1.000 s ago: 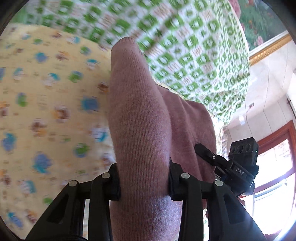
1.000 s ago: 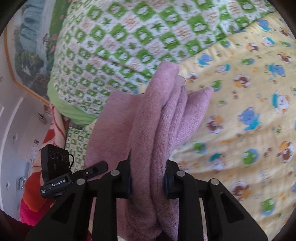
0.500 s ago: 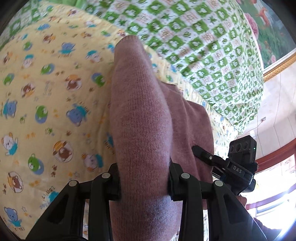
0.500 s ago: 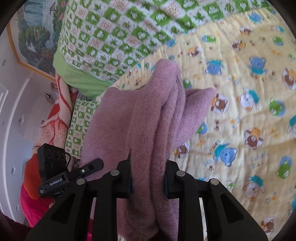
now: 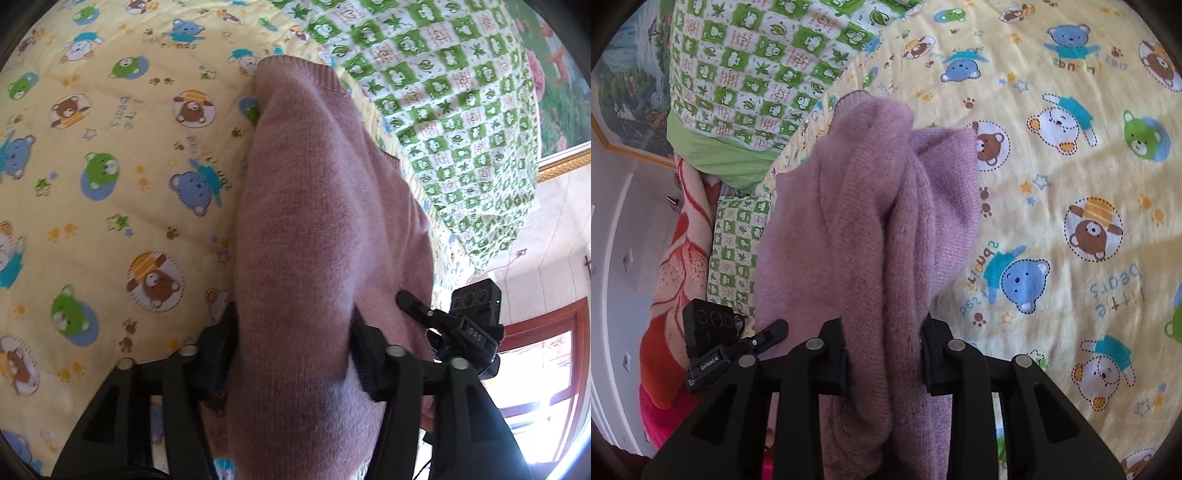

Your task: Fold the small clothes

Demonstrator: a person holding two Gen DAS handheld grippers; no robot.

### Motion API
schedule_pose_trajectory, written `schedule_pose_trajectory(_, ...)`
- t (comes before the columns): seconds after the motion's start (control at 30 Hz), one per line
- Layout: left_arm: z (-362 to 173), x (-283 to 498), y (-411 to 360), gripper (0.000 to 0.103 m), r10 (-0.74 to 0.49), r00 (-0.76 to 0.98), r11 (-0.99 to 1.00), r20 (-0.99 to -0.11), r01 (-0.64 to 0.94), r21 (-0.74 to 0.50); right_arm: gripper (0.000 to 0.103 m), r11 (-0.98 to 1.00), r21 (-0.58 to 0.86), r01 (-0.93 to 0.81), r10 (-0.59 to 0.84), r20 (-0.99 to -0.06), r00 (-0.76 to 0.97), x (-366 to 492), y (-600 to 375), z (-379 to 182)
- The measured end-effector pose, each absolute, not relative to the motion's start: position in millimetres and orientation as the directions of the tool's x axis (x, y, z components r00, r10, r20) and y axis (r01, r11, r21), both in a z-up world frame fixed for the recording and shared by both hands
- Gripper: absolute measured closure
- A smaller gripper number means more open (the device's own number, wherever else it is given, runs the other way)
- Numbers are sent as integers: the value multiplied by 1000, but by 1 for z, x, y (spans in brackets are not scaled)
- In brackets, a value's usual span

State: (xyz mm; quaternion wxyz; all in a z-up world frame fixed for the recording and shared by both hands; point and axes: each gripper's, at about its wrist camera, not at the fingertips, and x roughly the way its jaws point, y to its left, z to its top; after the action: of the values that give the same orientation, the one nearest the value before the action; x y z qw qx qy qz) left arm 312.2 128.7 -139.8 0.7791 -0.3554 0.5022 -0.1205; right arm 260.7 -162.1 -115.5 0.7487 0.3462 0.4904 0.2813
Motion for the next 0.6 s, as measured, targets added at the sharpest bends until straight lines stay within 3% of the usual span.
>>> schedule_pose_trajectory(0.43, -114, 247, 135, 39, -534, 442, 747, -720, -153, -648, 63, 658, 751, -49, 701, -588, 404, 200, -188, -88)
schedule_pose_trajectory(0.53, -118, 236, 132, 39, -543, 420, 751, -728, -144, -644, 54, 665, 745, -46, 700, -601, 386, 184, -186, -91)
schedule_pose_trajectory(0.6, -123, 231, 129, 39, -548, 408, 750, -730, -147, -645, 43, 673, 738, -51, 699, -611, 371, 174, -180, -96)
